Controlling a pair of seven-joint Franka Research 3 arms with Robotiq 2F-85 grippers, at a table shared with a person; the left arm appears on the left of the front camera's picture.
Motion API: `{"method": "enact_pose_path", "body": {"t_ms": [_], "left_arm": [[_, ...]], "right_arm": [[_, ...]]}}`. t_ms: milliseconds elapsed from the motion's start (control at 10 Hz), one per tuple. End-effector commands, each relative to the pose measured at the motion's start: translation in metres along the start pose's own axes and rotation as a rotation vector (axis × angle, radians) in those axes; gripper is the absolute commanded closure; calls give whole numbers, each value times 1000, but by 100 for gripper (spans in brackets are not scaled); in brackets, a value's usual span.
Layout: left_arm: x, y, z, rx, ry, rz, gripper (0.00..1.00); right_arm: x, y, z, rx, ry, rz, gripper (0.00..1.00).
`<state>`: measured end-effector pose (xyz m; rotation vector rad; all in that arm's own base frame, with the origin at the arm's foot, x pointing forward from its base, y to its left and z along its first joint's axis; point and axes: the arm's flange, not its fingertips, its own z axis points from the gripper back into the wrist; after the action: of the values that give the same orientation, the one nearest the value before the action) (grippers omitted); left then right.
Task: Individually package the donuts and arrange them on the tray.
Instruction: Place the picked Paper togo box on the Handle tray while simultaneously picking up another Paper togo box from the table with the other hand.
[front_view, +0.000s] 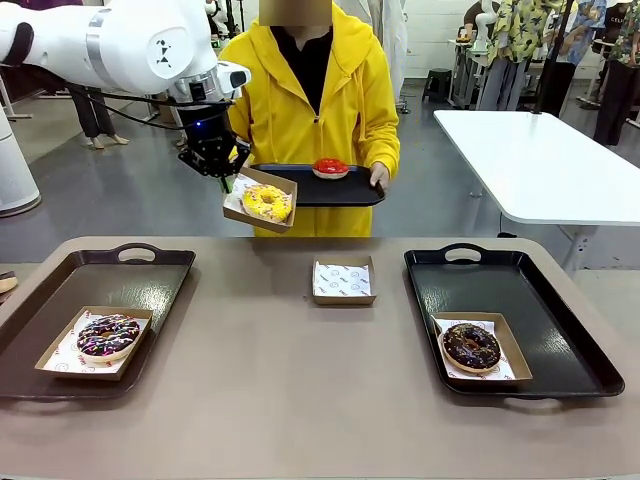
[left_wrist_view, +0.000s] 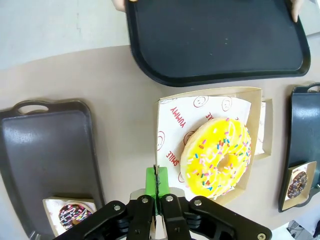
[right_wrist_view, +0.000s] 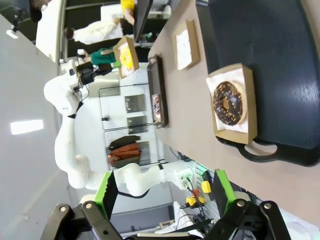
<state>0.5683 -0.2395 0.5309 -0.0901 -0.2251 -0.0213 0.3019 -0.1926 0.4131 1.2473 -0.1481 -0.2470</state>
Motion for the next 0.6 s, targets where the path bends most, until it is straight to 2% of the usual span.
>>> {"method": "enact_pose_path", "body": {"t_ms": [0, 200, 300, 500], "left_arm": [[-14, 41, 23, -2, 14, 2, 99], [-34, 88, 47, 9, 9, 42, 99], [-39, 110, 53, 45, 23, 58, 99], [-55, 148, 51, 141, 36, 89, 99]], "right_arm": [[21, 70, -23, -140, 10, 15, 0], [37, 140, -65, -254, 44, 52, 0], [50, 162, -89, -305, 41, 39, 0], [75, 182, -148, -401, 34, 33, 0]]}}
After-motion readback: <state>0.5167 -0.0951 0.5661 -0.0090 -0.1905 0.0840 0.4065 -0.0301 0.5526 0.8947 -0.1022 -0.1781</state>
